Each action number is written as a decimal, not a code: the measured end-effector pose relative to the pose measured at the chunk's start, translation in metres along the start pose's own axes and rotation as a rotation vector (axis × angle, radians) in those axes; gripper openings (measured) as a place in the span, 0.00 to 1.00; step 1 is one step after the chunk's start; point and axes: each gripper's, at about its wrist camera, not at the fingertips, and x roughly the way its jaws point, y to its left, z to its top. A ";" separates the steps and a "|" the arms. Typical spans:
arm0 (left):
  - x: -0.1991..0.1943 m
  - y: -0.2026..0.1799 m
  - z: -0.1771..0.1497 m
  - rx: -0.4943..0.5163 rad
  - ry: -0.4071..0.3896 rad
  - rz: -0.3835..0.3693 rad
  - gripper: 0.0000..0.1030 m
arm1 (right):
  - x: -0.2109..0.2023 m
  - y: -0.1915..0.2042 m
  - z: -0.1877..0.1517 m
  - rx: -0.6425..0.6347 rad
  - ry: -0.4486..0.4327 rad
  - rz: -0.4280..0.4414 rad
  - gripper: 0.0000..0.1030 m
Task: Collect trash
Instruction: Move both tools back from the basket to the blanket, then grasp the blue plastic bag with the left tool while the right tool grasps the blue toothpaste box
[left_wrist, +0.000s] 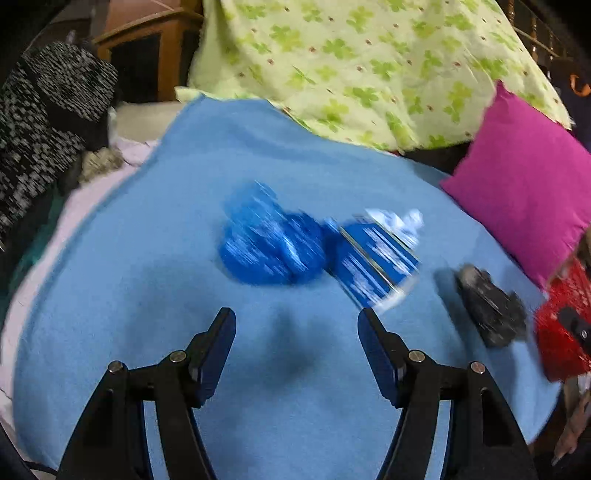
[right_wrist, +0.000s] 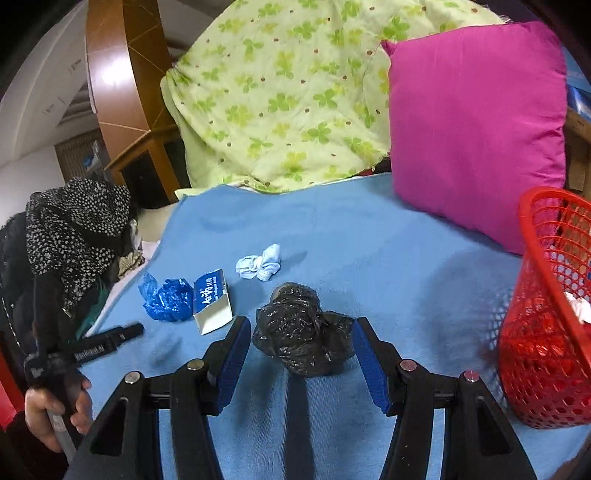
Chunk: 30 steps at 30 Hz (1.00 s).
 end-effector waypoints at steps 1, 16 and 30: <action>0.000 0.006 0.005 -0.006 -0.016 0.025 0.67 | 0.005 0.003 0.003 -0.008 0.009 0.005 0.59; 0.037 0.064 0.042 -0.177 -0.080 -0.002 0.71 | 0.119 0.092 0.019 -0.157 0.158 0.202 0.70; 0.054 0.061 0.050 -0.208 -0.058 -0.111 0.71 | 0.199 0.119 0.011 -0.243 0.252 0.117 0.69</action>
